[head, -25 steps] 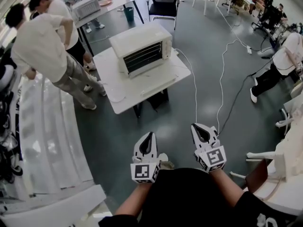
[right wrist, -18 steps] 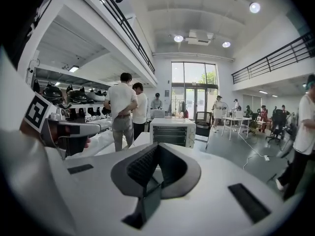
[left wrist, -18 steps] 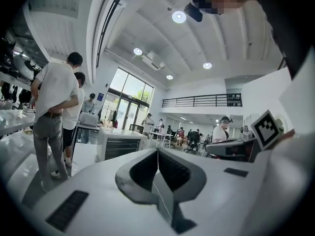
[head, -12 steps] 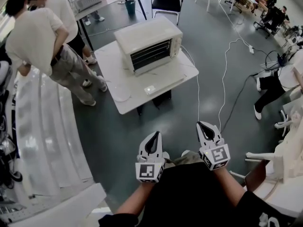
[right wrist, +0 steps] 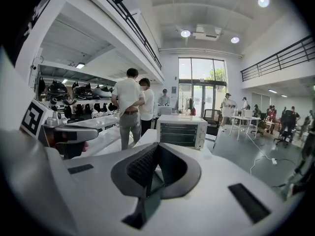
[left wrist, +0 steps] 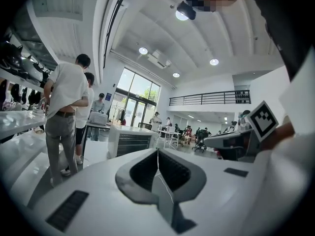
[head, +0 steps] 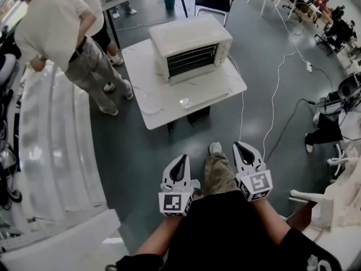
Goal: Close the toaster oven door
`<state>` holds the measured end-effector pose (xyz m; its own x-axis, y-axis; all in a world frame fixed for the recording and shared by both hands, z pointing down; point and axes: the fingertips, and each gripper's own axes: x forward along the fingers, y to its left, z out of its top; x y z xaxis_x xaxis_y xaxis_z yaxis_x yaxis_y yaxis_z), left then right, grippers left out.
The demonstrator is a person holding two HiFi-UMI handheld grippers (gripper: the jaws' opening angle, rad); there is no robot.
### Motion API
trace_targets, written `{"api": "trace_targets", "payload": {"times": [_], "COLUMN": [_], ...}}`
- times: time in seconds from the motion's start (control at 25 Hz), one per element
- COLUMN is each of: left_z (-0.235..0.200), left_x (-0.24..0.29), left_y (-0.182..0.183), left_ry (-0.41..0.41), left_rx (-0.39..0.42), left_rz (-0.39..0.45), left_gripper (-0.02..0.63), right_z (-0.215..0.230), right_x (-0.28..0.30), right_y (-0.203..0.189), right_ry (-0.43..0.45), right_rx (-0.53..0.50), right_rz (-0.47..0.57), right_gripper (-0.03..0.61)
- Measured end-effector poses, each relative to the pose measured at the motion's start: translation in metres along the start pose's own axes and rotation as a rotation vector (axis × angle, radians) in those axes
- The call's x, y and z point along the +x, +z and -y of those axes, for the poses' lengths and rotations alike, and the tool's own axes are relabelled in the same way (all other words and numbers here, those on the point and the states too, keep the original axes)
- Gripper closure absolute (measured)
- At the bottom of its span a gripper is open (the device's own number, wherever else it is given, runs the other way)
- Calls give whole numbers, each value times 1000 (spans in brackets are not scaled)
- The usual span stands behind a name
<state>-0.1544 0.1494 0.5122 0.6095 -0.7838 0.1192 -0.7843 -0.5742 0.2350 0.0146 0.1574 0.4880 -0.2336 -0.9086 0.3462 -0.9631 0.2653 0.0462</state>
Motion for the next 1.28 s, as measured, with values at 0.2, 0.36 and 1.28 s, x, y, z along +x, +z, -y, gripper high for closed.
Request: {"api": "trace_targets", "payload": {"times": [0.2,0.36,1.28], "left_z": [-14,-19,-45], "left_x": [11,39,199], "left_y": [-4,-5,19], "left_ry": [53,110,450], "left_rx": [12,-6,11], "left_rz": [-4,-1,-51], "left_gripper": [594,594,594], "right_z": [5,25,166], "right_x": [33,63,198], "right_y": [-6,5,54], "right_ry": [69,134,393], "right_rx": [20,28,-6], "right_rz": [2,32,41], "right_gripper": [557,557,557]}}
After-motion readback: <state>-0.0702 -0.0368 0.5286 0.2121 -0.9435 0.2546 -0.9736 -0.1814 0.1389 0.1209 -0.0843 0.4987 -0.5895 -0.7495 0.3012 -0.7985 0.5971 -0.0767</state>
